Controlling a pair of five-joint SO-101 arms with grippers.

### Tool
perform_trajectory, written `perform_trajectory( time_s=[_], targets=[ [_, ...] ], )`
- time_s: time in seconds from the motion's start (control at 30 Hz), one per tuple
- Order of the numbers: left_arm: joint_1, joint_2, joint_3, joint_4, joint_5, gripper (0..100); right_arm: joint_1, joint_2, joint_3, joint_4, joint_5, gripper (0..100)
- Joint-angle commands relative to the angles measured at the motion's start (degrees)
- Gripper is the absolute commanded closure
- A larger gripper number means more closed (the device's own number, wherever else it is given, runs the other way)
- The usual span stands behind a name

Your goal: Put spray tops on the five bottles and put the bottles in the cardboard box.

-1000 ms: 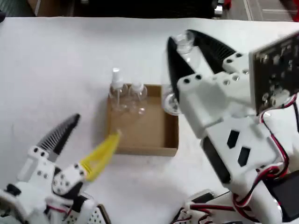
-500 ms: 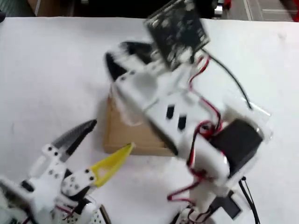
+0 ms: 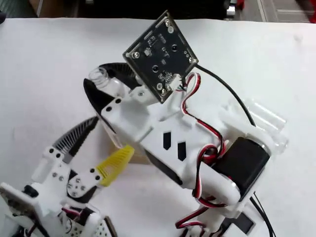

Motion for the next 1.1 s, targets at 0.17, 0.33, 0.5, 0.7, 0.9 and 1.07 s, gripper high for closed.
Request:
perform_trajectory(
  time_s=[0.17,0.33,0.5,0.7,0.9,1.07],
  targets=[
    [-8.40,0.40,9.14,-8.44,0.00,71,-0.57,-5.67,8.09,1.10,-0.09,98.2],
    [-9.01,0.40,9.05,-8.62,0.00,71,-0.40,-10.51,12.48,0.84,0.00,98.2],
    [-8.57,0.40,9.05,-8.62,0.00,71,-0.22,-11.82,15.65,0.75,3.69,98.2],
    [-7.96,0.40,7.21,-3.60,0.35,71,5.14,-11.65,15.91,-5.58,4.66,98.2],
    [-4.26,0.40,-3.43,11.43,3.52,71,18.59,-7.96,16.62,-11.30,4.57,98.2],
    [-4.97,0.40,-8.00,18.37,-2.64,67,27.21,-3.12,16.79,-10.24,4.57,98.2]
  ],
)
